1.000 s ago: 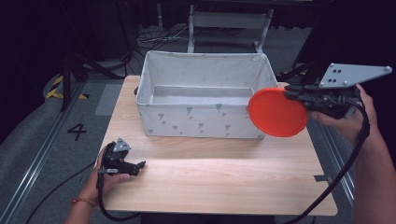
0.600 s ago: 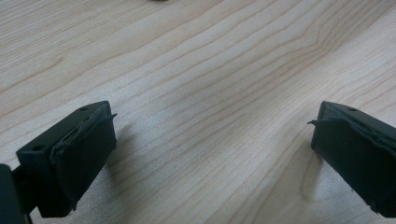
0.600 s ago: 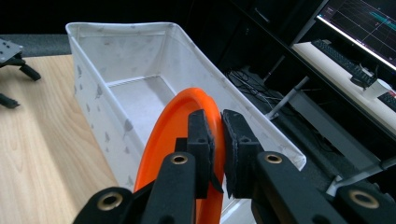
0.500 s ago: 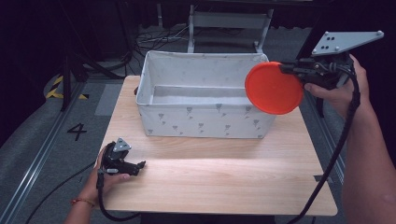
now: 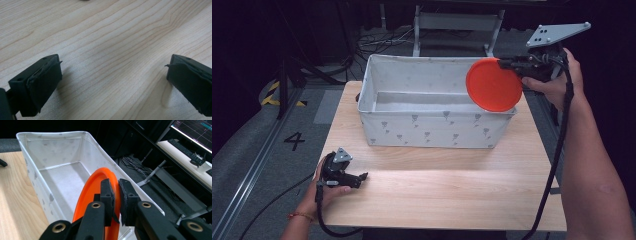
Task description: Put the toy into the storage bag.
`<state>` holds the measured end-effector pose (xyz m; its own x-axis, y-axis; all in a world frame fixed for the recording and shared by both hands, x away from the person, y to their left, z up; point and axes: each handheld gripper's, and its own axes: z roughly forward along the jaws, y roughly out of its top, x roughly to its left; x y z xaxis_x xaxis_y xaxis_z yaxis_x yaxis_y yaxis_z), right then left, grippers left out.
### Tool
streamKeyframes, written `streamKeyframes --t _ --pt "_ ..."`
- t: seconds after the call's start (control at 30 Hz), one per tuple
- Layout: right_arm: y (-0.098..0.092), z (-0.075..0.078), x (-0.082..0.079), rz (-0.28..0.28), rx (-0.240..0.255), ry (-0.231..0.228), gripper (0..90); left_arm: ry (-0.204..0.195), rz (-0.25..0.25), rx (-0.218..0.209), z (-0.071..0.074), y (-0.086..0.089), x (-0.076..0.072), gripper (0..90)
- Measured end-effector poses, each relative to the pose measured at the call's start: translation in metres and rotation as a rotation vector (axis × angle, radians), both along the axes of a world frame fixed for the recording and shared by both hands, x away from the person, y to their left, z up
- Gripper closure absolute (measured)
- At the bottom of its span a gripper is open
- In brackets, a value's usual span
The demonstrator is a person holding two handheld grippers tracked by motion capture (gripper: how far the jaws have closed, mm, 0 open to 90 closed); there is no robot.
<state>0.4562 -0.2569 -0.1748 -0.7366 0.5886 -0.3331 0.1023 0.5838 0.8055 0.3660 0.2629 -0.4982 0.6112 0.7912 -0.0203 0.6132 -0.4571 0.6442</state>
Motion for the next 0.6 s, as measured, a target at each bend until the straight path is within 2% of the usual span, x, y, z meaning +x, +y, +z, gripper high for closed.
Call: streamKeyframes --t 0.13,0.37,0.6 --pt "0.001 -0.004 0.011 -0.001 -0.002 0.009 82.7 0.0 0.0 0.0 0.0 0.0 0.0 0.2" --pt "0.003 -0.022 0.033 0.01 -0.027 0.049 82.7 0.0 -0.003 -0.001 0.0 0.0 0.0 0.2" --pt "0.006 -0.039 0.045 0.034 -0.033 0.073 82.7 0.0 -0.004 -0.001 0.0 0.0 0.0 0.2"
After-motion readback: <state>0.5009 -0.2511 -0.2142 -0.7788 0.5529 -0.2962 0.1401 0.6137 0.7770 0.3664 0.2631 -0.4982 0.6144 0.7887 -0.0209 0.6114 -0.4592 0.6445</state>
